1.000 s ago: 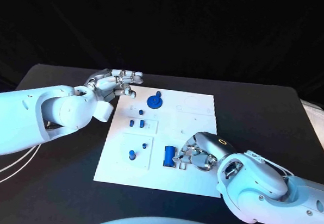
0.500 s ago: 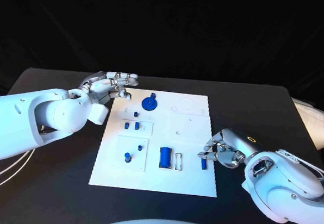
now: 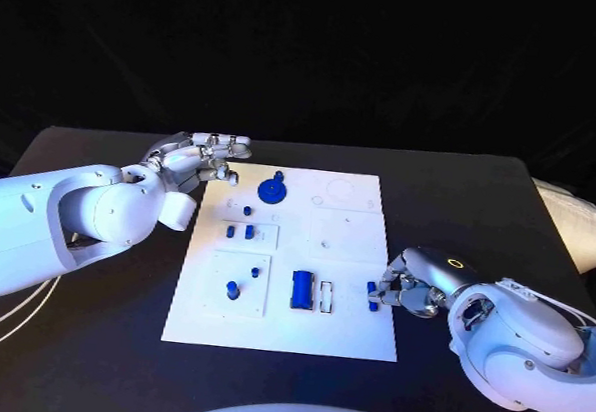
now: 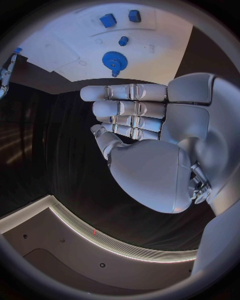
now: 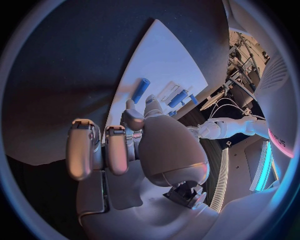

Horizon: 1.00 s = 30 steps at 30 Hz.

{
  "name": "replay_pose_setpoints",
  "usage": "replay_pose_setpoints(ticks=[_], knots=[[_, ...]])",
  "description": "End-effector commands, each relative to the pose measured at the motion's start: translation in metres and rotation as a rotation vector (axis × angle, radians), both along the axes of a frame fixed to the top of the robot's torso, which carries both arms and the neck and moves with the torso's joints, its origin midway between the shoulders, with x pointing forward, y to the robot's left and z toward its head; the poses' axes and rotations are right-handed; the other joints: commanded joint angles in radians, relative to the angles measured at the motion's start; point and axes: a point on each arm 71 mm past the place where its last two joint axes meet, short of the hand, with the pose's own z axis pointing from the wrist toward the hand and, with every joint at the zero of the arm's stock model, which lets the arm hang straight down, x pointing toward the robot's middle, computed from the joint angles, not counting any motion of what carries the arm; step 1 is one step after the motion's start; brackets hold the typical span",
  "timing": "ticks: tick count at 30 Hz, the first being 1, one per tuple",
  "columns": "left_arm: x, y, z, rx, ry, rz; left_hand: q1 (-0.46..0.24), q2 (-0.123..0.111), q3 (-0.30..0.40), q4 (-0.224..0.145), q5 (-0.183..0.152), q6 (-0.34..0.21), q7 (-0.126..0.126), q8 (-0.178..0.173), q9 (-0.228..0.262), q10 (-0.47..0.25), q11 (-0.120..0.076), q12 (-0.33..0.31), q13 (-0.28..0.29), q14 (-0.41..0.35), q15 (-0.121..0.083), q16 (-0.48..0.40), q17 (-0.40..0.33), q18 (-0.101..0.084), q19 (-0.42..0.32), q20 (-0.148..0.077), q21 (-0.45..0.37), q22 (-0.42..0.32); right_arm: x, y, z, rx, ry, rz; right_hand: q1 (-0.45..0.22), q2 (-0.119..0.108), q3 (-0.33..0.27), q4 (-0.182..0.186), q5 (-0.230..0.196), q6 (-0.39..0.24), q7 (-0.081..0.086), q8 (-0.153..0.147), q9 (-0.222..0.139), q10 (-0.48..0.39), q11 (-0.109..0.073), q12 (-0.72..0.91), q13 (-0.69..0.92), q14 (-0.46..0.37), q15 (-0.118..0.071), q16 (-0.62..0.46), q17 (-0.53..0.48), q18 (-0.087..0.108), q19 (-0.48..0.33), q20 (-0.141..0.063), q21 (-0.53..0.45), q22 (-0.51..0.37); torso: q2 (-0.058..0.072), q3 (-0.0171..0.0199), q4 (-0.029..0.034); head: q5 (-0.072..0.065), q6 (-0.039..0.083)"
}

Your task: Assemble the parts on the task board

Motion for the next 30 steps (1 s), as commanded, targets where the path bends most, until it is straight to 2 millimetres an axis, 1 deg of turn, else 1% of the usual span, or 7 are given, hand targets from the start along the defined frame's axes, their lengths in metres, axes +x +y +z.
replay_pose_setpoints(ticks=[1,9,14,18,20,22,30], knots=[[-0.001,-0.003,0.001,-0.011,-0.009,-0.021,-0.004,0.005,-0.004,-0.001,-0.002,-0.008,0.002,0.005,-0.002,-0.011,-0.001,0.006,-0.002,-0.006,0.003,0.004,-0.002,0.01,-0.002,-0.003,-0.006,-0.002,0.0,0.003,-0.004,-0.063,0.004,0.038,-0.008,-0.001,0.0,0.006,0.006,0.007,0.001,0.005,0.001,-0.001,-0.001,0.005,0.001,0.075,0.005,0.0,0.106,-0.002,-0.003,0.003,-0.004,-0.001,0.002,-0.0001,0.0017,0.001,-0.002],[-0.001,-0.002,0.001,-0.011,-0.008,-0.021,-0.004,0.005,-0.004,-0.001,-0.002,-0.008,0.002,0.005,-0.002,-0.011,-0.001,0.006,-0.002,-0.006,0.003,0.004,-0.002,0.01,-0.002,-0.003,-0.006,-0.002,0.002,0.008,-0.008,-0.078,-0.005,0.055,0.004,0.001,0.004,0.004,0.008,0.009,-0.001,0.005,0.004,0.0,-0.002,0.004,0.002,0.075,0.004,-0.001,0.106,-0.002,-0.003,0.001,-0.004,-0.001,0.001,-0.0005,0.0011,0.003,-0.004],[-0.001,-0.003,0.001,-0.012,-0.007,-0.024,-0.004,0.005,-0.004,-0.001,-0.002,-0.008,0.002,0.005,-0.002,-0.011,-0.001,0.006,-0.002,-0.006,0.003,0.004,-0.002,0.01,-0.002,-0.003,-0.006,-0.002,0.004,0.011,-0.011,-0.133,-0.023,0.081,0.035,0.003,0.014,-0.007,-0.005,0.008,-0.001,0.003,0.009,-0.001,-0.003,0.002,0.004,0.075,0.002,-0.001,0.106,-0.002,-0.003,0.0,-0.005,-0.002,0.0,-0.0007,0.0032,0.003,-0.007],[-0.001,-0.003,0.001,-0.012,-0.005,-0.028,-0.004,0.005,-0.004,-0.001,-0.002,-0.008,0.002,0.005,-0.002,-0.011,-0.001,0.006,-0.002,-0.006,0.003,0.004,-0.002,0.01,-0.002,-0.003,-0.006,-0.002,0.006,0.014,-0.016,-0.228,-0.027,0.12,0.051,-0.001,0.018,-0.014,-0.039,0.009,-0.001,0.001,0.013,0.0,-0.003,0.003,0.008,0.075,0.002,-0.001,0.108,-0.003,-0.002,-0.001,-0.003,0.002,0.0,-0.0018,0.0044,0.004,-0.008],[-0.001,-0.003,0.001,-0.013,-0.003,-0.03,-0.004,0.005,-0.004,-0.001,-0.002,-0.008,0.002,0.005,-0.002,-0.011,-0.001,0.006,-0.002,-0.006,0.003,0.004,-0.002,0.01,-0.002,-0.003,-0.006,-0.002,0.006,0.017,-0.02,-0.266,-0.026,0.141,0.081,0.001,0.035,-0.03,-0.099,0.009,-0.001,0.0,0.017,-0.001,-0.004,0.0,0.008,0.076,0.001,0.001,0.111,-0.003,-0.001,-0.002,-0.002,0.005,0.001,-0.0017,0.0039,0.004,-0.008],[-0.001,-0.004,0.001,-0.013,-0.003,-0.032,-0.004,0.005,-0.004,-0.001,-0.002,-0.008,0.002,0.005,-0.002,-0.011,-0.001,0.006,-0.002,-0.006,0.003,0.004,-0.002,0.01,-0.002,-0.003,-0.006,-0.002,0.006,0.02,-0.022,-0.288,-0.026,0.155,0.102,0.001,0.049,-0.041,-0.122,0.009,-0.002,-0.002,0.018,-0.003,-0.005,-0.003,0.008,0.076,0.0,0.001,0.111,-0.004,-0.001,-0.002,-0.001,0.007,0.001,-0.001,0.0035,0.006,-0.009],[-0.001,-0.004,0.0,-0.013,-0.001,-0.033,-0.005,0.006,-0.005,-0.001,-0.002,-0.008,0.002,0.006,-0.001,-0.011,-0.001,0.007,-0.002,-0.007,0.003,0.004,-0.003,0.01,-0.002,-0.003,-0.006,-0.002,0.005,0.025,-0.026,-0.344,-0.012,0.189,0.173,-0.01,0.1,-0.088,-0.131,0.013,-0.004,-0.006,0.023,-0.007,-0.008,-0.011,0.007,0.077,-0.001,0.006,0.121,-0.005,0.001,-0.004,0.003,0.015,0.0,-0.0013,0.0041,0.005,-0.011]])
